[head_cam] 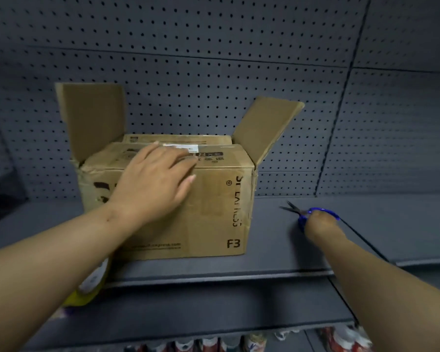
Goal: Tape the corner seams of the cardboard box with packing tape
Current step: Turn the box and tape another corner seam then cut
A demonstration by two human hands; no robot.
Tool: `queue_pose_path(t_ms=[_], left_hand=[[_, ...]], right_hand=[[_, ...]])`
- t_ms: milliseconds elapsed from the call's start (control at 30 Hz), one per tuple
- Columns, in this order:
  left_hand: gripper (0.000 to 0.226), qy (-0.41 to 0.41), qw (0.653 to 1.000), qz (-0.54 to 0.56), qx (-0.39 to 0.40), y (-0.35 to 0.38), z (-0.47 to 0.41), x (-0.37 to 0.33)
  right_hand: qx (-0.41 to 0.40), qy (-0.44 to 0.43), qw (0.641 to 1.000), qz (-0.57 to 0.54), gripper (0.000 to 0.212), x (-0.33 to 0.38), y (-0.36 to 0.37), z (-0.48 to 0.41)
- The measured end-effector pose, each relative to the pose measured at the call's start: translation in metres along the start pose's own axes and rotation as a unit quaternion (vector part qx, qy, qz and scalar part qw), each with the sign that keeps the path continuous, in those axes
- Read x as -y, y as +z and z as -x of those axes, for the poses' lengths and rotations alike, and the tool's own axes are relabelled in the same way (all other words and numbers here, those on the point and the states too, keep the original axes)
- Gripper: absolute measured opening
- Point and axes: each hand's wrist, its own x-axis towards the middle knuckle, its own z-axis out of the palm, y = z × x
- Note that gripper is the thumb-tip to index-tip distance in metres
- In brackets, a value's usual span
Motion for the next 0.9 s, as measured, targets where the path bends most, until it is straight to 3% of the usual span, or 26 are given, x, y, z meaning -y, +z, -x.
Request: queue_pose_path(t_ms=[100, 233, 567, 633, 767, 900], left_hand=[[0.051, -0.059, 0.998, -0.025, 0.009, -0.004, 0.011, -0.009], [0.049, -0.099, 0.993, -0.065, 0.02, -0.013, 0.031, -0.011], [0.044, -0.175, 0.979, -0.108, 0.014, -0.035, 0.067, 0.005], [0.041, -0.21, 0.973, -0.094, 0.022, -0.037, 0.076, 0.014], [0.046, -0.309, 0.948, -0.041, 0.064, -0.033, 0.094, 0.035], [0.059, -0.42, 0.891, 0.106, 0.136, -0.019, 0.104, 0.058]], right_hand=[[0.043, -0.016, 0.996, 0.078, 0.039, -0.003, 0.006, -0.022], [0.048, -0.009, 0.997, 0.057, 0.048, -0.013, 0.008, -0.037], [0.056, 0.015, 0.996, 0.064, 0.044, -0.005, 0.004, -0.022], [0.05, 0.022, 0.998, 0.025, 0.042, -0.007, 0.005, -0.014], [-0.044, -0.027, 0.988, -0.143, 0.03, -0.011, -0.004, 0.014], [-0.128, -0.03, 0.909, -0.395, 0.024, -0.017, -0.018, 0.067]])
